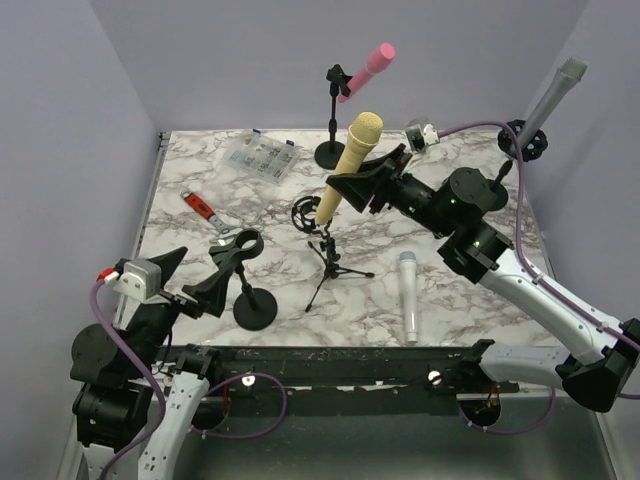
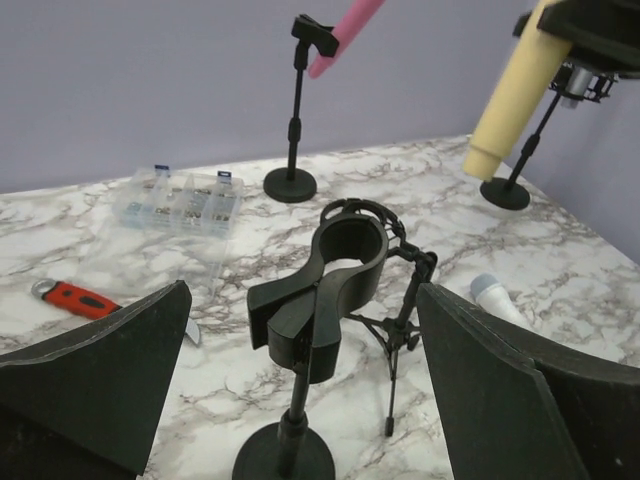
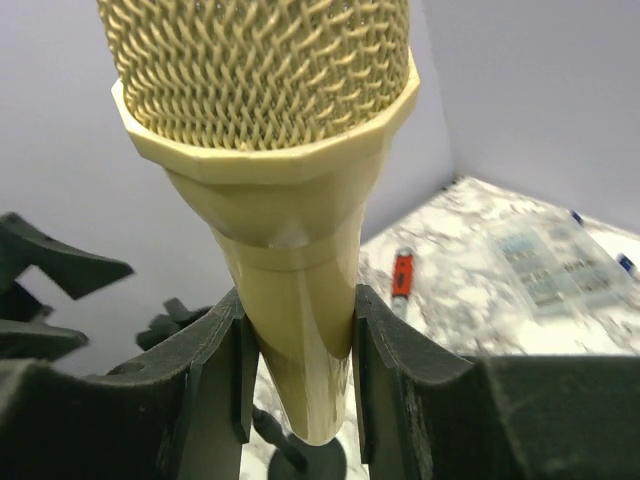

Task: Remove the microphone from the stand

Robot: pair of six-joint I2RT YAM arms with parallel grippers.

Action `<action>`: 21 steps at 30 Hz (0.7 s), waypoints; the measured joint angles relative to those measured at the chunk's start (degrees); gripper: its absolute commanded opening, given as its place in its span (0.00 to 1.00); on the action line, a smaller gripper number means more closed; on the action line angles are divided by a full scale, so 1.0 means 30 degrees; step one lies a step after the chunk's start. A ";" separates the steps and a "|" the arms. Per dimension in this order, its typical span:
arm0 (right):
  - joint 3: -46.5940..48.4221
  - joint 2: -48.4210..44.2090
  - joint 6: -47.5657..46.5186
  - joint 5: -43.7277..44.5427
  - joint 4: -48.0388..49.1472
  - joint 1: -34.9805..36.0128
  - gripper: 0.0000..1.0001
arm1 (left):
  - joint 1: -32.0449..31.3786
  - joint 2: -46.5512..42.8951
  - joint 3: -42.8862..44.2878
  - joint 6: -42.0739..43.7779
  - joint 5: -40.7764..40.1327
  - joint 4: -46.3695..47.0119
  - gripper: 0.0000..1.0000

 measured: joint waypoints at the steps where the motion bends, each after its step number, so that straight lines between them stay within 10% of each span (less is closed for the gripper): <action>1: -0.0124 -0.0189 -0.0262 0.0561 -0.0590 0.0000 0.01 | 0.0000 -0.0007 0.0080 0.0000 -0.0233 0.0044 0.99; 13: -0.0459 0.0335 0.0408 1.3340 -1.3245 -0.0029 0.01 | 0.0000 0.0240 0.0204 -0.0168 -0.2535 0.2208 0.99; 21: -0.0503 0.2149 0.2922 1.2553 -2.0240 -0.0029 0.01 | 0.0000 0.0612 -0.0109 -0.0153 -0.2535 0.3096 0.99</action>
